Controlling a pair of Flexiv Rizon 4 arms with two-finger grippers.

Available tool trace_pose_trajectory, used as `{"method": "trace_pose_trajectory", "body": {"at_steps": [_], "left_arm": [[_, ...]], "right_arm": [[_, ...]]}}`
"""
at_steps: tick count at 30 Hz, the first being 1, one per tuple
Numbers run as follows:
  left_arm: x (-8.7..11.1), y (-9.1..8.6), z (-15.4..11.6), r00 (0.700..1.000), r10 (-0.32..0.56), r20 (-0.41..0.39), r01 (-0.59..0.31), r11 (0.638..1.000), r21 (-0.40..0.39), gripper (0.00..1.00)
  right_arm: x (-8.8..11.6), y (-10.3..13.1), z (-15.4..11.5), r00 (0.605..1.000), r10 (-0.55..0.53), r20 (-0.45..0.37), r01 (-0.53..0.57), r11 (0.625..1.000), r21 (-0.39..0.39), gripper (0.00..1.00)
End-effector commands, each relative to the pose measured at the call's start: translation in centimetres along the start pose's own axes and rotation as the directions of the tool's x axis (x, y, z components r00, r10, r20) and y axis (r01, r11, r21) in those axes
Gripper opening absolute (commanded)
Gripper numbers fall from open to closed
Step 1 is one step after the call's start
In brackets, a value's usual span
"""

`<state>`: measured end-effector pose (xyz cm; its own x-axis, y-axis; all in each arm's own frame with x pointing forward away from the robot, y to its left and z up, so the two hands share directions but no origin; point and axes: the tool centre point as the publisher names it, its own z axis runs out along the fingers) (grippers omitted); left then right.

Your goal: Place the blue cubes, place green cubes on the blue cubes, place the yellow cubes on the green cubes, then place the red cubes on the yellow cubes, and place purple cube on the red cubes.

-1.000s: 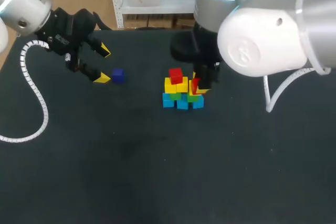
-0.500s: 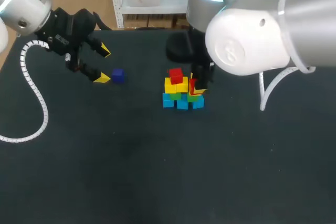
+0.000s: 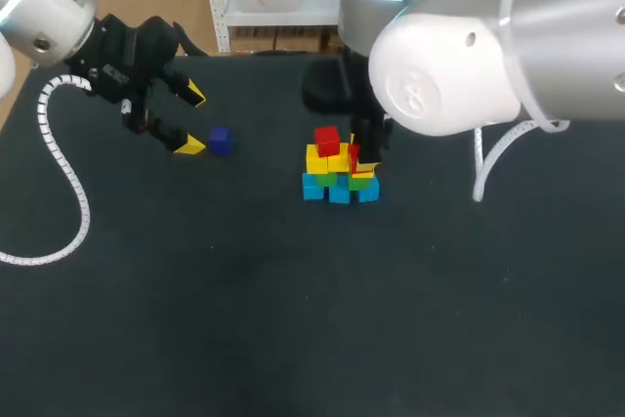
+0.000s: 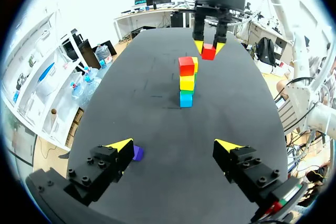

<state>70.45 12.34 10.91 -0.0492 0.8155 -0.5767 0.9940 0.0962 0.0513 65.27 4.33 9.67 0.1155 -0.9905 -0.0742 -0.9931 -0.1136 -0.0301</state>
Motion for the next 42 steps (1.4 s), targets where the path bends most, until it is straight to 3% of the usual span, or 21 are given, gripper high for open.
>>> {"method": "trace_pose_trajectory", "body": {"at_steps": [1, 42], "left_arm": [[0.1, -0.1, 0.0, 1.0, 0.003, 0.004, -0.003, 1.0, -0.002, 1.0], [0.1, -0.1, 0.0, 1.0, 0.003, 0.004, -0.003, 1.0, -0.002, 1.0]], "right_arm": [[0.0, -0.5, 0.1, 1.0, 0.003, -0.001, -0.003, 1.0, -0.006, 0.0], [-0.2, -2.6, 1.2, 1.0, 0.023, 0.002, -0.023, 0.999, -0.021, 0.0]]}}
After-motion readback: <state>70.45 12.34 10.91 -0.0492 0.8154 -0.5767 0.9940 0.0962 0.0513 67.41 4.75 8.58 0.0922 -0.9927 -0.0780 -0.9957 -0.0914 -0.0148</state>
